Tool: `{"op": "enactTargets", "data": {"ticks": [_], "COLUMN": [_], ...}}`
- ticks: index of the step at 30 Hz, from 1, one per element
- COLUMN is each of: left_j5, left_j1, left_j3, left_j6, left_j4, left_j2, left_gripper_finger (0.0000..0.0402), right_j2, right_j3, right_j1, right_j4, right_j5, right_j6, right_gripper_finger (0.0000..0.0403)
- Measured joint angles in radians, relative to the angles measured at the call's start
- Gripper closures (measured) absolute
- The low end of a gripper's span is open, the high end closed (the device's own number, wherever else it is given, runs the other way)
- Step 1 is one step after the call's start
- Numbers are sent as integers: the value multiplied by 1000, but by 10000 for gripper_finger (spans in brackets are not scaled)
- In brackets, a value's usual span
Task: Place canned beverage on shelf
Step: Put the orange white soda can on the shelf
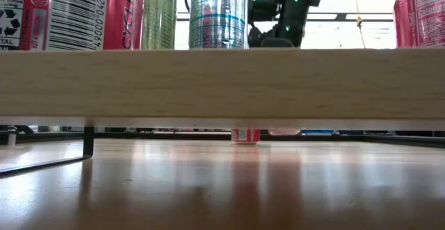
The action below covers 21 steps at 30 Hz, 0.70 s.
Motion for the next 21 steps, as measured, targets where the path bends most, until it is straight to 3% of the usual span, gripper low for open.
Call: {"op": "enactTargets", "data": {"ticks": [11,21], "left_j5": [0,0], "left_j1": [0,0], "left_j3": [0,0], "left_j6": [-41,-65], "left_j4": [1,0], "left_j2": [0,0], "left_gripper_finger": [127,127], "right_j2": [-20,-71], "right_j3": [35,34], "right_j1": [92,309], "right_j4": [20,-1], "right_j5": [-44,-151], "right_j6": [234,47], "right_gripper_finger": [77,77]}}
